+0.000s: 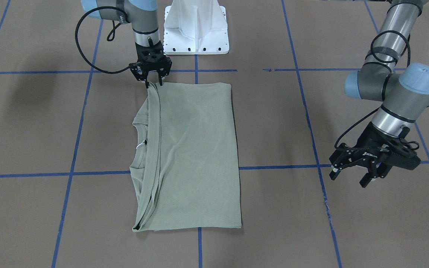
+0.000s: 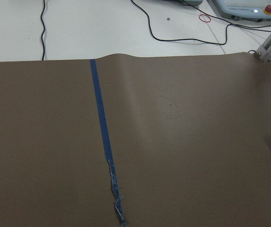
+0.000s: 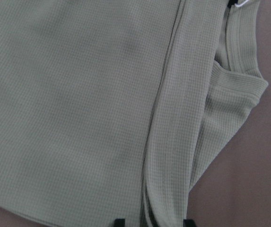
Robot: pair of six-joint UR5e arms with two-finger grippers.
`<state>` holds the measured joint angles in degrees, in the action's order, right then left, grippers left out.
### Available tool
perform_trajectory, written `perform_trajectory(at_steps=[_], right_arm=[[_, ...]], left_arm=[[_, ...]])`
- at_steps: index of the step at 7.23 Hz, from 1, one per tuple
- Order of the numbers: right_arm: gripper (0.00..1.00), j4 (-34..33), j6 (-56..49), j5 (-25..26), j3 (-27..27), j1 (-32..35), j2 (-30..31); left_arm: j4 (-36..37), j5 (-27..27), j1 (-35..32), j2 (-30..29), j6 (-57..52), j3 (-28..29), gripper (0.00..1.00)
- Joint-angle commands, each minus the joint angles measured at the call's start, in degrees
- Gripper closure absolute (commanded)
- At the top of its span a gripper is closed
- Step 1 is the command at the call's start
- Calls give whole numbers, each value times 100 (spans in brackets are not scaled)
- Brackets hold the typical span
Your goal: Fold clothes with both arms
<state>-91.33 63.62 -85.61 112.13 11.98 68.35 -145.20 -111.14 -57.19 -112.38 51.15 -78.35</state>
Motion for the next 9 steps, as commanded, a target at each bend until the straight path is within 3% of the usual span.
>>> perform_trajectory(at_steps=[1,2,5,7,9], right_arm=[[91,1,-7,0,10,6,3],[100,1,-25,-8,28,24,3],[100,-8,36,-44,255,173,168],[100,62,1854,210,589,-70,827],[100,709,3682,1286,581,-955,1266]], left_arm=[[0,-5,6,-4,0,4,0],[0,-5,6,5,0,-5,0],[0,4,41,5,9,-5,0],[0,4,59,5,9,-5,0],[-9,13,76,5,9,-5,0]])
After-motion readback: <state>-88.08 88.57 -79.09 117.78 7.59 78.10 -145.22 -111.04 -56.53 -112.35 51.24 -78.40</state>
